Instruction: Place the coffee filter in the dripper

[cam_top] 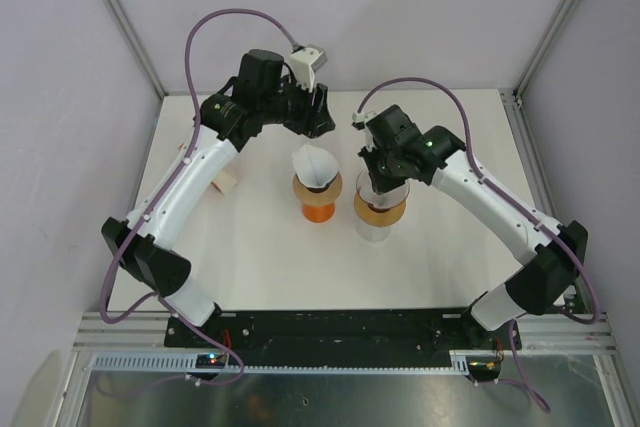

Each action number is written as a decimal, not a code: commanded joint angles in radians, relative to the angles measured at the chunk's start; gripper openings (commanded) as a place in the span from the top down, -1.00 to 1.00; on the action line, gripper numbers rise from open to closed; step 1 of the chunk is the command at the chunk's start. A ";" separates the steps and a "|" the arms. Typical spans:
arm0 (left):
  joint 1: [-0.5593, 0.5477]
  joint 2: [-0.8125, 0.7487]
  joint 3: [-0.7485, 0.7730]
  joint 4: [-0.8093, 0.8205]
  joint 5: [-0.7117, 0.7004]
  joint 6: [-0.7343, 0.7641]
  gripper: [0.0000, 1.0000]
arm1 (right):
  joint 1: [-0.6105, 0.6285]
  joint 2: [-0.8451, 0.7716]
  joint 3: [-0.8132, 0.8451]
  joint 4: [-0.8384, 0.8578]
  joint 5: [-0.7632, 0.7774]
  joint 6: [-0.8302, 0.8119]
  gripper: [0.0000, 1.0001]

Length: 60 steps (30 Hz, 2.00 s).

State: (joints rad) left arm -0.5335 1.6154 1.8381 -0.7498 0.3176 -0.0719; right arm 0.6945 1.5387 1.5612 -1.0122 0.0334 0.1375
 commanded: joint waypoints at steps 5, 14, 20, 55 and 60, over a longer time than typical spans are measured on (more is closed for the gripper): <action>0.007 -0.034 0.003 0.017 0.018 -0.011 -0.08 | -0.004 -0.052 0.061 0.001 0.004 -0.006 1.00; 0.023 -0.120 -0.027 0.018 -0.127 0.086 -0.13 | -0.083 -0.273 0.006 0.225 -0.058 -0.009 1.00; 0.143 -0.192 -0.083 0.028 -0.168 0.119 -0.18 | -0.291 -0.445 -0.168 0.389 -0.086 0.022 1.00; 0.900 -0.621 -1.051 0.590 -0.187 0.113 -0.99 | -1.021 -0.637 -0.983 0.934 -0.312 0.094 -0.99; 0.900 -0.642 -1.138 0.662 -0.148 0.146 -0.99 | -1.021 -0.652 -1.050 0.986 -0.322 0.089 -0.99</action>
State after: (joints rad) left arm 0.3580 1.0149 0.7471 -0.2062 0.1390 0.0586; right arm -0.3244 0.9104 0.5438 -0.1322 -0.2787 0.2348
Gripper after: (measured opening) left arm 0.995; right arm 0.992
